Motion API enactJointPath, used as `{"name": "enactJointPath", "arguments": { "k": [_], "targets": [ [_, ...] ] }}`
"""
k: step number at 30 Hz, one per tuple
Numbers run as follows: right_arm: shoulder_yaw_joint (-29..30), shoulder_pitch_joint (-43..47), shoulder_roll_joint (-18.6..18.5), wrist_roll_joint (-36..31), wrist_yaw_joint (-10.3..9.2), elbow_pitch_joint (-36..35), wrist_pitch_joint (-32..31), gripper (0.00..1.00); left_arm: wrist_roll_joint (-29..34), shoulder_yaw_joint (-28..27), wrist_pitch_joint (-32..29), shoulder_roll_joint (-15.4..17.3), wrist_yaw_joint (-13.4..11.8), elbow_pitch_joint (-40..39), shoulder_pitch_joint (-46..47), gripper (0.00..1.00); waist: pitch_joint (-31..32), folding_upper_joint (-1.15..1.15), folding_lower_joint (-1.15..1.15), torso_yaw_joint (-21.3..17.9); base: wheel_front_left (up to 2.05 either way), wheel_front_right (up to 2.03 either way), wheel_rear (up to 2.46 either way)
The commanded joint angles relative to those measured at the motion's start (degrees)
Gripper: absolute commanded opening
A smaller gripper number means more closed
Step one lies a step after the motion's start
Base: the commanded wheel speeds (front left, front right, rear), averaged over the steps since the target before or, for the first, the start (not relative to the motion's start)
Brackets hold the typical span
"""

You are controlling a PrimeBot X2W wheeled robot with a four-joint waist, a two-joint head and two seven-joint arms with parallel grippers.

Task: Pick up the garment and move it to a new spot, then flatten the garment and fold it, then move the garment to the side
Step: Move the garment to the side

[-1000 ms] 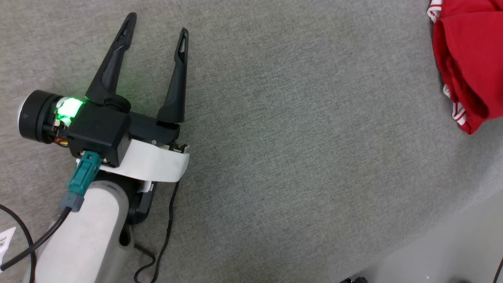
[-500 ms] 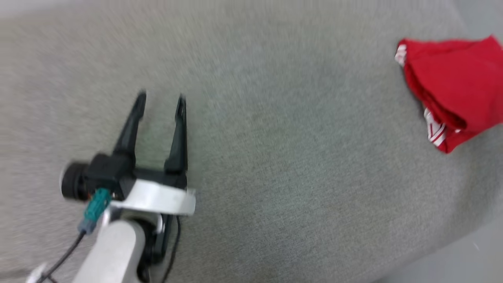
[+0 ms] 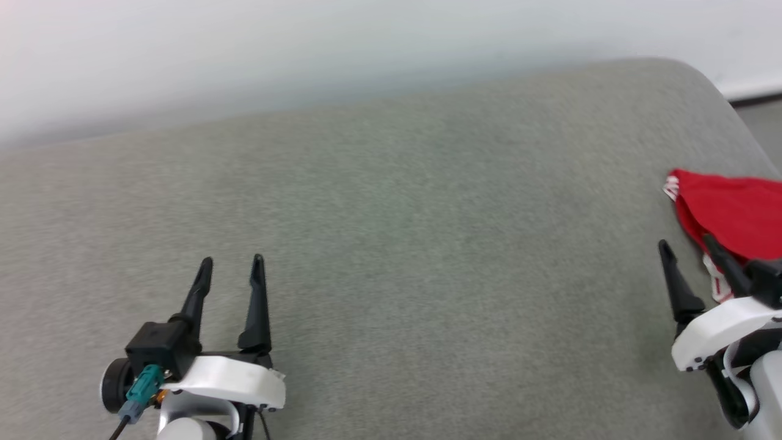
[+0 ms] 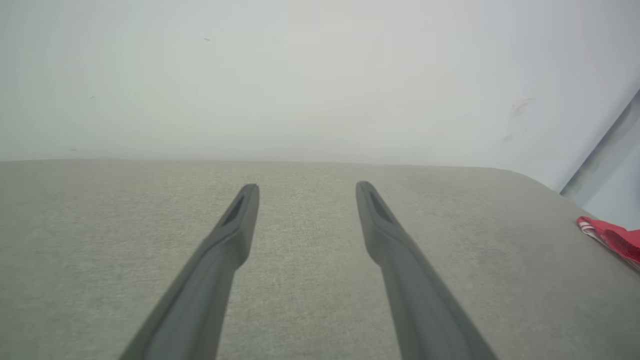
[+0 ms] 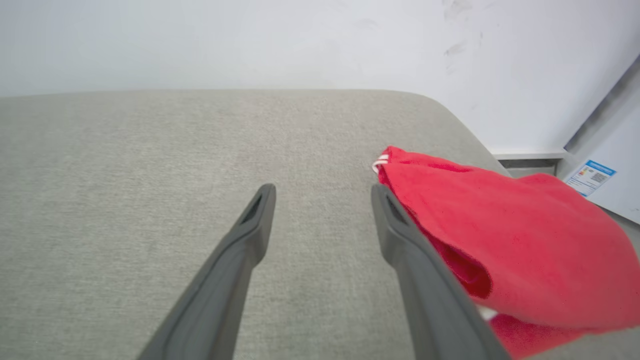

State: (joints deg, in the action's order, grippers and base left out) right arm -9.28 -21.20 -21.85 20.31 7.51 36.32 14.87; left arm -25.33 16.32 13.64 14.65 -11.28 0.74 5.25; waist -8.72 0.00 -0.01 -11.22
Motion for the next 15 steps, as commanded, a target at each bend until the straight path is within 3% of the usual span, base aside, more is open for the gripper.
{"name": "enactJointPath", "arguments": {
  "k": [1, 7, 15],
  "targets": [
    [0.0, 2.0, 0.6, 0.4, -0.04, -2.4, 0.1, 1.00, 0.1, -0.7, 0.4, 0.7, -0.2, 0.6, -0.9, 1.00, 4.6, 0.00, 0.01, 5.1, 0.00, 0.00, 0.00],
    [2.0, 9.0, 3.1, -1.7, -0.04, -14.5, -2.1, 1.00, -0.6, -3.3, 0.9, 2.8, -0.3, 1.6, -3.8, 1.00, 6.8, 0.00, 0.01, 7.7, 0.00, 0.00, 0.00],
    [7.3, 21.1, 9.4, -6.2, -0.04, -31.1, -8.1, 1.00, -0.9, -4.1, 1.3, 3.9, 1.2, 3.8, -8.0, 1.00, 9.8, 0.00, 0.01, 8.0, 0.00, 0.00, 0.00]
  ]
}}
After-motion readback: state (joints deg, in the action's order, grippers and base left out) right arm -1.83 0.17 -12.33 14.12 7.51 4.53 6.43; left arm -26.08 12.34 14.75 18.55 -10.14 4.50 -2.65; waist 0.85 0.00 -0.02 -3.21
